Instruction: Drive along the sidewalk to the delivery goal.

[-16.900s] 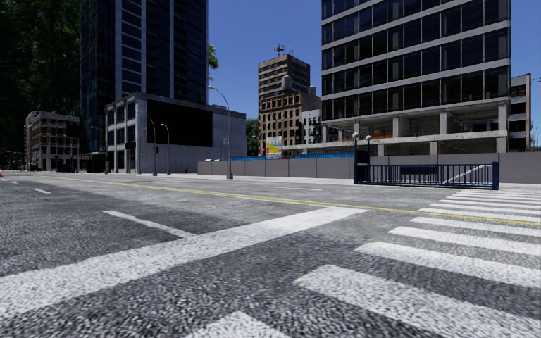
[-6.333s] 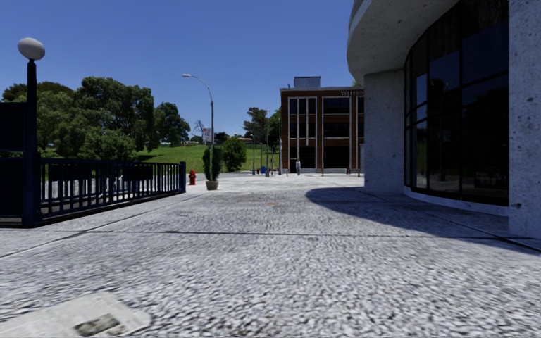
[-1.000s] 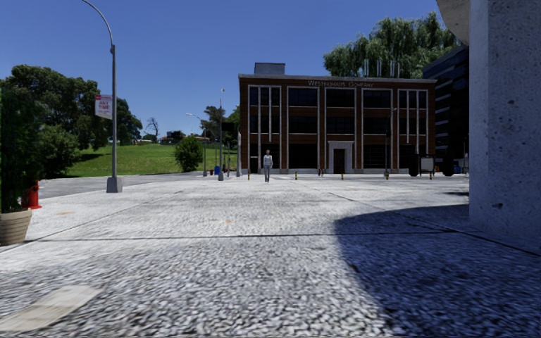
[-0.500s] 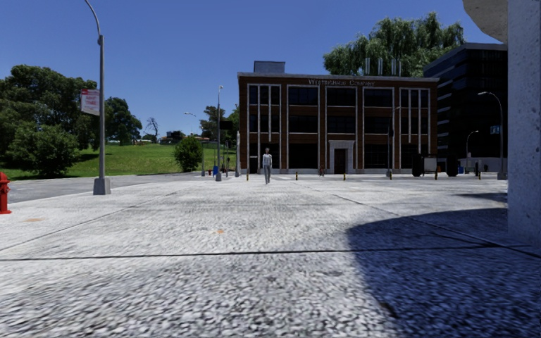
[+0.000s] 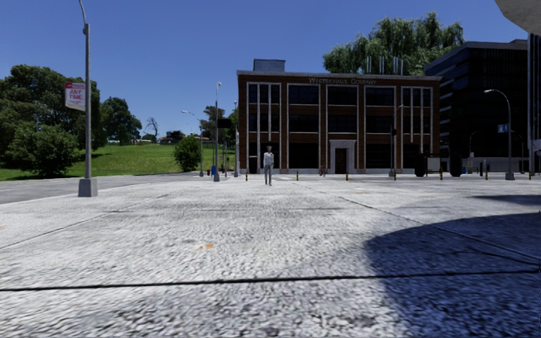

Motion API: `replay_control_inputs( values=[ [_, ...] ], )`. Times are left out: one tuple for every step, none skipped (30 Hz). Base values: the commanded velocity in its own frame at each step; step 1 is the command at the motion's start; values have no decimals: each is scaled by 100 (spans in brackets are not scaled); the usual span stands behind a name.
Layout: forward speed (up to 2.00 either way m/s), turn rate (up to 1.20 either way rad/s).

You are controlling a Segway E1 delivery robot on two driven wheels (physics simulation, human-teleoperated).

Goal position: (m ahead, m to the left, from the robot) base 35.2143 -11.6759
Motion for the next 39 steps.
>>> replay_control_inputs(
  values=[
    [127,-3],
    [127,-2],
    [127,-2],
    [127,-2],
    [127,-2],
    [127,-2],
    [127,-2],
    [127,-2],
    [127,-2],
    [127,-2],
    [127,-2],
    [127,-2],
    [127,-2],
    [127,-2],
    [127,-2],
    [127,-2],
    [127,-2],
    [127,-2],
    [127,-2],
    [127,-2],
    [127,-2],
    [127,0],
    [127,0],
    [127,0],
    [127,0],
    [127,0],
    [127,16],
    [127,16],
    [127,34],
    [127,56],
    [127,69],
    [127,73],
    [127,74],
    [127,74],
    [127,30],
    [127,0],
    [127,0],
    [127,0],
    [127,0]
  ],
)
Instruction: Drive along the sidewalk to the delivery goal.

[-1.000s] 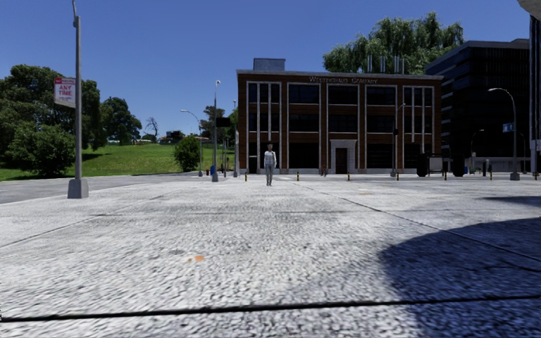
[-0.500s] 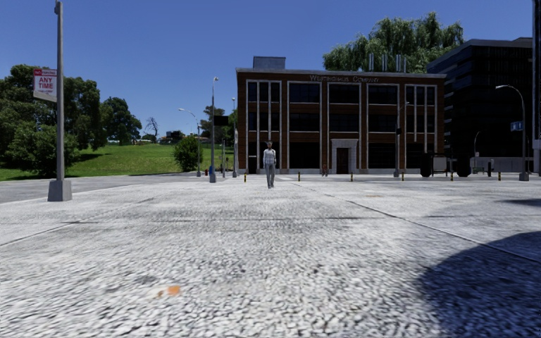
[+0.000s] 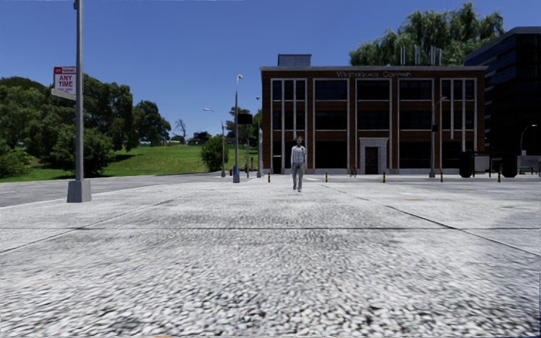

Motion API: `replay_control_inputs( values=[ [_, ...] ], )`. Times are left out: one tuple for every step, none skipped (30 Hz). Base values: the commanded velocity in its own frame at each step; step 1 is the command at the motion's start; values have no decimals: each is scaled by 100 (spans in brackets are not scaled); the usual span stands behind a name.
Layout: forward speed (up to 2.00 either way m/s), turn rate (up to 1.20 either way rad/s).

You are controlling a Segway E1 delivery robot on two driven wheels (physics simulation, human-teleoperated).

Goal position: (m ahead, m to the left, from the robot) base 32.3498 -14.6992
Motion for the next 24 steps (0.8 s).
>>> replay_control_inputs(
  values=[
    [127,0],
    [127,0],
    [127,0],
    [127,0],
    [127,0],
    [127,0],
    [127,0],
    [127,0],
    [127,0],
    [127,0],
    [127,0],
    [127,8],
    [127,8],
    [127,58],
    [127,69],
    [127,81],
    [127,84],
    [127,84],
    [127,83],
    [127,6],
    [127,0],
    [127,0],
    [127,0],
    [127,0]
  ],
)
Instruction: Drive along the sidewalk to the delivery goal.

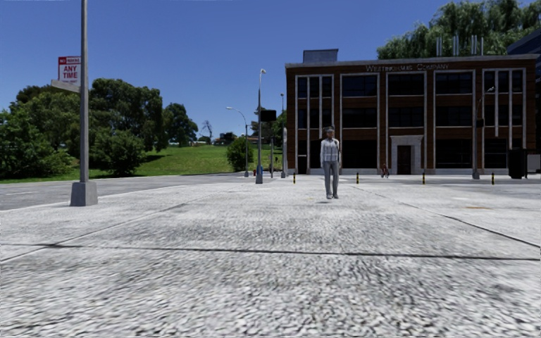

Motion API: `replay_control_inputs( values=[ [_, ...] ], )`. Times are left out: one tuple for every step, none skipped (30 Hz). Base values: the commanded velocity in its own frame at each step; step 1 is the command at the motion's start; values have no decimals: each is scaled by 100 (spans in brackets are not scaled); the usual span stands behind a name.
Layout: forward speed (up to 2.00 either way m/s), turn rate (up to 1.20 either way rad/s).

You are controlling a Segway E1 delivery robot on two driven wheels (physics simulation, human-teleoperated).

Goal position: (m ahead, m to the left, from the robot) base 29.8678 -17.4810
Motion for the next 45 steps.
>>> replay_control_inputs(
  values=[
    [127,0],
    [127,0],
    [127,0],
    [127,0],
    [127,0],
    [127,0],
    [127,0],
    [127,0],
    [127,0],
    [127,0],
    [127,0],
    [127,0],
    [127,0],
    [127,0],
    [127,0],
    [127,0],
    [127,0],
    [127,0],
    [127,0],
    [127,0],
    [127,0],
    [127,0],
    [127,0],
    [127,0],
    [127,0],
    [127,0],
    [127,0],
    [127,0],
    [127,0],
    [127,0],
    [127,0],
    [127,0],
    [127,0],
    [127,0],
    [127,0],
    [127,0],
    [127,0],
    [127,0],
    [127,0],
    [127,0],
    [127,0],
    [127,0],
    [127,0],
    [127,0],
    [127,0]
  ],
)
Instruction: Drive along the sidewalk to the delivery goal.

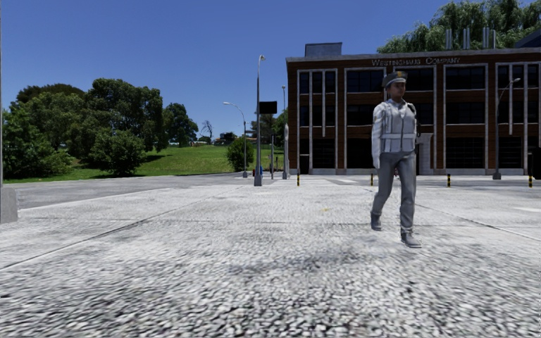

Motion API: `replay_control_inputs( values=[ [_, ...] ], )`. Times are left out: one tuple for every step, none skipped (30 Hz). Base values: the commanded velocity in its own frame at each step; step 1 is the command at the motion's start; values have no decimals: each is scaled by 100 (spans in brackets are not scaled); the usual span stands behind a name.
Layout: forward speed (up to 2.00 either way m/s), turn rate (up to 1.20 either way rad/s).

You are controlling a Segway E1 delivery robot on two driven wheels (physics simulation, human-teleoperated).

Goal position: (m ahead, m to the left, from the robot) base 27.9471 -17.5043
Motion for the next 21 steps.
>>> replay_control_inputs(
  values=[
    [127,0],
    [127,0],
    [127,0],
    [127,0],
    [127,0],
    [127,0],
    [127,0],
    [127,0],
    [127,0],
    [127,0],
    [127,0],
    [127,0],
    [127,0],
    [127,0],
    [127,0],
    [127,0],
    [127,0],
    [127,0],
    [127,0],
    [127,0],
    [127,0]
  ],
)
